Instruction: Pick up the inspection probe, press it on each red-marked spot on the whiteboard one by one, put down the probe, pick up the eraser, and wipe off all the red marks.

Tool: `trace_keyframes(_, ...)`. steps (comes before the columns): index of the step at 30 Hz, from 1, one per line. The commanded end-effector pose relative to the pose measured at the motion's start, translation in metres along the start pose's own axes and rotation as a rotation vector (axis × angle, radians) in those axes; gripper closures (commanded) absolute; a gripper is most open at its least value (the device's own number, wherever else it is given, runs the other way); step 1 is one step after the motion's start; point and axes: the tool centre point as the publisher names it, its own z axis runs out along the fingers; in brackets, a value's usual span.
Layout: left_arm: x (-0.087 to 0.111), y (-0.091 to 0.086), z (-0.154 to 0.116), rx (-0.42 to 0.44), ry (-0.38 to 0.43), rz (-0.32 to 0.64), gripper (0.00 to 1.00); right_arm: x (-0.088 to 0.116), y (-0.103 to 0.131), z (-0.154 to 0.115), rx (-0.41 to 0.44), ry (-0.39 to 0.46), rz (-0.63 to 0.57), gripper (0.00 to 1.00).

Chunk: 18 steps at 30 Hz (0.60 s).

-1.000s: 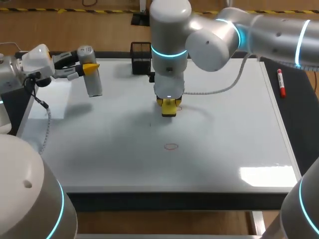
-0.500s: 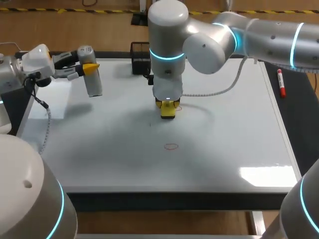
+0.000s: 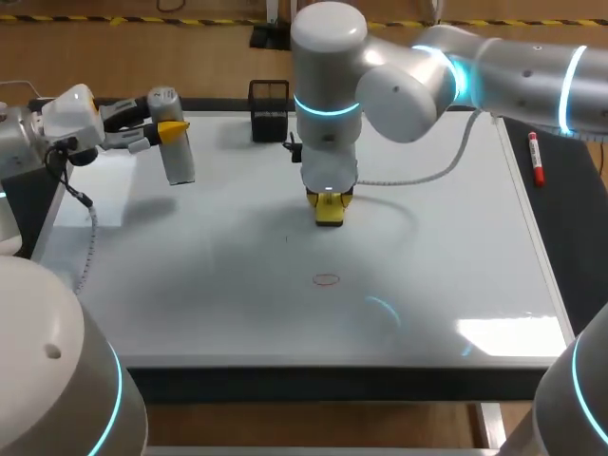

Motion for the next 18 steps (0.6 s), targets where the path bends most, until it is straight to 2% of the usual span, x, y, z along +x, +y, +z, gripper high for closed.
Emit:
trace_keyframes(1,0.0,-0.001,0.0,-0.001,0.0,0.0,1.0,0.01,-0.001,0.0,0.003,-0.002,0.005,1.0)
trace_keyframes(18,0.0,-0.001,0.0,-0.001,0.0,0.0,1.0,0.04,-0.007,0.007,0.002,0.035,0.057,1.0)
